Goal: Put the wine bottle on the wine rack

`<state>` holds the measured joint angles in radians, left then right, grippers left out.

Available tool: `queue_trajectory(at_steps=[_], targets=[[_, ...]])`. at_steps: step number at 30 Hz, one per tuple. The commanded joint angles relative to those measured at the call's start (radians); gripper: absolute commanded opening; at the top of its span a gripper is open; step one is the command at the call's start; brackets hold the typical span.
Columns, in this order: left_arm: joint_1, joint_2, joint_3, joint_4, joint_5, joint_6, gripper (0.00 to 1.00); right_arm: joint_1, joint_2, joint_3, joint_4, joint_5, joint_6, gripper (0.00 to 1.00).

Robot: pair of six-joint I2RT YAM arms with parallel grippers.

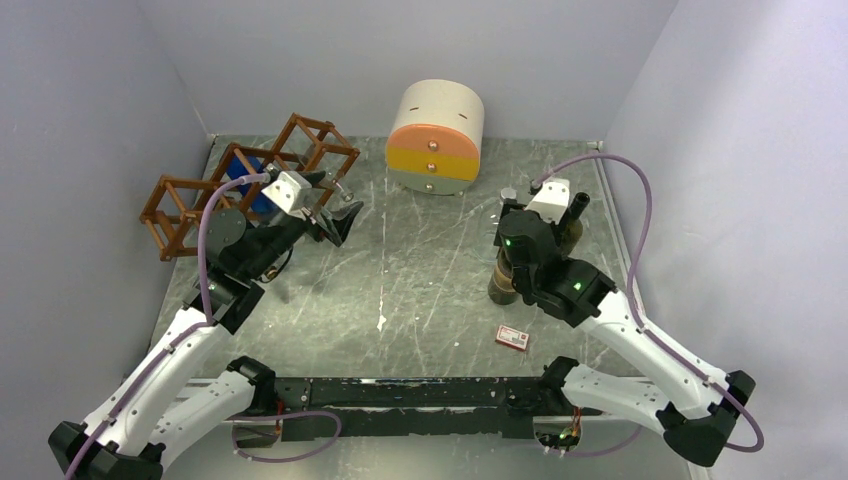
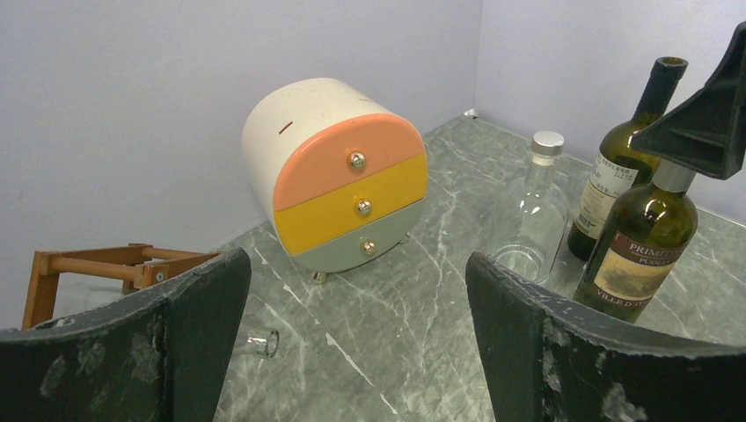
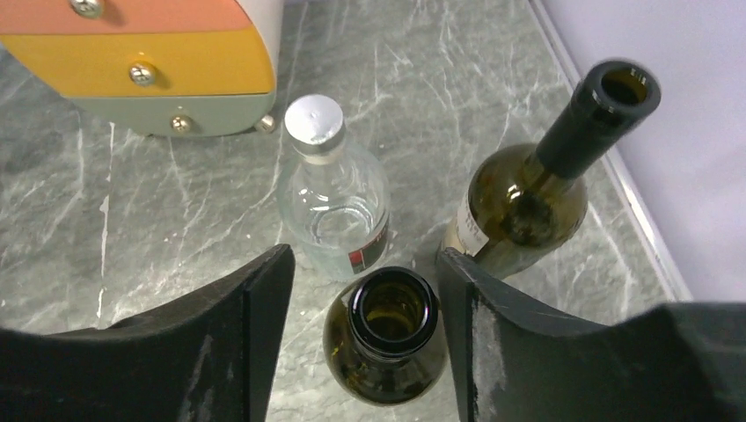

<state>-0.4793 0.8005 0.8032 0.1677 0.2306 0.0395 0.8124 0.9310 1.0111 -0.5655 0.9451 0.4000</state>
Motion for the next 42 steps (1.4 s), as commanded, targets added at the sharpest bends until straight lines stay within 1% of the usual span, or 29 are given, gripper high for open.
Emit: queue_trajectory(at_steps=[1, 4, 9, 14, 15, 17, 19, 22, 24, 26, 29, 36, 39, 42], targets=[[0.005, -0.004, -0.005, 0.034, 0.019, -0.007, 0.96, -0.025, 0.006, -0.040, -0.037, 0.037, 0.103, 0.61], [0.005, 0.002, -0.004, 0.033, 0.016, -0.010, 0.96, -0.025, 0.034, -0.040, -0.063, 0.059, 0.112, 0.54], [0.005, 0.006, -0.009, 0.042, 0.016, -0.012, 0.96, -0.025, 0.032, -0.042, -0.049, 0.046, 0.084, 0.29], [0.006, 0.016, -0.010, 0.045, 0.013, -0.016, 0.96, -0.026, 0.012, -0.031, -0.005, 0.017, 0.005, 0.06], [0.006, 0.019, -0.010, 0.047, 0.011, -0.018, 0.96, -0.025, 0.008, -0.024, 0.009, 0.001, -0.013, 0.00], [0.006, 0.028, -0.016, 0.059, 0.011, -0.015, 0.96, -0.025, 0.001, -0.015, 0.034, -0.048, -0.049, 0.00], [0.006, 0.039, -0.046, 0.105, 0.021, -0.015, 0.96, -0.024, -0.008, 0.000, 0.072, -0.122, -0.091, 0.00], [0.005, 0.038, -0.143, 0.290, 0.064, -0.029, 0.96, -0.025, -0.009, 0.031, 0.121, -0.223, -0.127, 0.00], [0.005, 0.035, -0.212, 0.456, 0.151, -0.048, 0.96, -0.026, -0.004, 0.050, 0.136, -0.278, -0.128, 0.00], [0.003, 0.049, -0.255, 0.554, 0.212, -0.076, 0.96, -0.025, 0.000, 0.063, 0.157, -0.327, -0.127, 0.00], [-0.022, 0.113, -0.234, 0.544, 0.272, -0.095, 0.96, -0.025, 0.012, 0.090, 0.205, -0.422, -0.120, 0.00], [-0.125, 0.294, -0.138, 0.386, 0.444, -0.067, 0.96, -0.028, 0.069, 0.137, 0.334, -0.580, -0.070, 0.00], [-0.179, 0.351, -0.117, 0.318, 0.431, -0.026, 0.96, -0.030, 0.103, 0.168, 0.354, -0.651, -0.047, 0.00], [-0.208, 0.397, -0.101, 0.297, 0.387, -0.014, 0.96, -0.031, 0.126, 0.197, 0.363, -0.706, -0.028, 0.00]])
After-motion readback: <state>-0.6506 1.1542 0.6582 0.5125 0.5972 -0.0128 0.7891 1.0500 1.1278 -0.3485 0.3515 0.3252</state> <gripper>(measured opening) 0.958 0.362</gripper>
